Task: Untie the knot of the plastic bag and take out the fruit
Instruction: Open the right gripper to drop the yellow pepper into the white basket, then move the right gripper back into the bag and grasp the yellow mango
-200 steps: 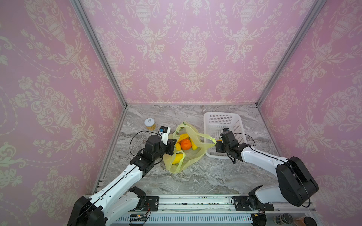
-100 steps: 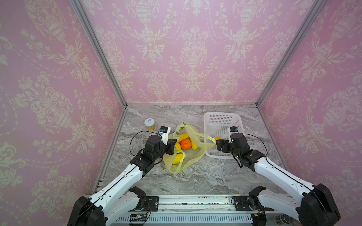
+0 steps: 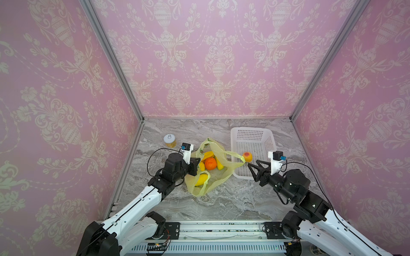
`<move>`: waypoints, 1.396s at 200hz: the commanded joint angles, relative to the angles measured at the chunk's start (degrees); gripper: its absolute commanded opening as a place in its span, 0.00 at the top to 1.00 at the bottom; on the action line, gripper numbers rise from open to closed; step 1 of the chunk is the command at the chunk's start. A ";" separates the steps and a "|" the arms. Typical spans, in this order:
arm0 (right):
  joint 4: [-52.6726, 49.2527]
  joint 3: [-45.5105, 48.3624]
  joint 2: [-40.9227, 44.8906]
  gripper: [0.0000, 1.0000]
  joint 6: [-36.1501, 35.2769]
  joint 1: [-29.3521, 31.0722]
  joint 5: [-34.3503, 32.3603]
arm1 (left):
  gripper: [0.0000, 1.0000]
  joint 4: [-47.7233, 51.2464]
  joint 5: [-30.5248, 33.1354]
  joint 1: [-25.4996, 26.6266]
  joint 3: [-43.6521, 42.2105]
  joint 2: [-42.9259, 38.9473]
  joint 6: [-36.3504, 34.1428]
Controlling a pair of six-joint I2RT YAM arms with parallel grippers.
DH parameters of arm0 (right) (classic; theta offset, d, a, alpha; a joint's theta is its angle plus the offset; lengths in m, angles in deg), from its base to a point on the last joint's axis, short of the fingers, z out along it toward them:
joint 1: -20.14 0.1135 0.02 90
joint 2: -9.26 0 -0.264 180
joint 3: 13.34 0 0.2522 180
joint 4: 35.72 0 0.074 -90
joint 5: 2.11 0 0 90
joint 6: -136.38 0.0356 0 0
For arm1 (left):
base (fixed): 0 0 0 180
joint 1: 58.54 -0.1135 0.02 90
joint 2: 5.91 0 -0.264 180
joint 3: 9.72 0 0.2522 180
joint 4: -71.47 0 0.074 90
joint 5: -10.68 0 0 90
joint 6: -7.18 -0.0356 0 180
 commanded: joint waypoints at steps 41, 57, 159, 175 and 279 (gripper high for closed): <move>5.71 -8.21 -18.23 0.47 -10.41 22.90 -9.57 | 1.00 -0.29 -1.33 -0.15 0.59 0.92 0.35; 8.91 -8.69 -22.96 0.48 -9.82 23.60 -9.16 | 1.00 -0.55 -1.40 -0.15 0.43 0.64 0.48; 15.04 -13.96 -49.12 0.58 -3.95 19.04 -11.12 | 1.00 -2.64 -2.27 -0.15 -0.28 0.22 0.30; 15.21 -15.01 -51.73 0.59 -3.28 18.48 -10.87 | 1.00 -2.77 -2.60 -0.15 -0.37 0.13 0.46; 9.27 -29.63 -68.99 0.19 -3.15 17.35 -8.29 | 1.00 -2.96 -3.88 -0.15 -0.45 -1.60 0.91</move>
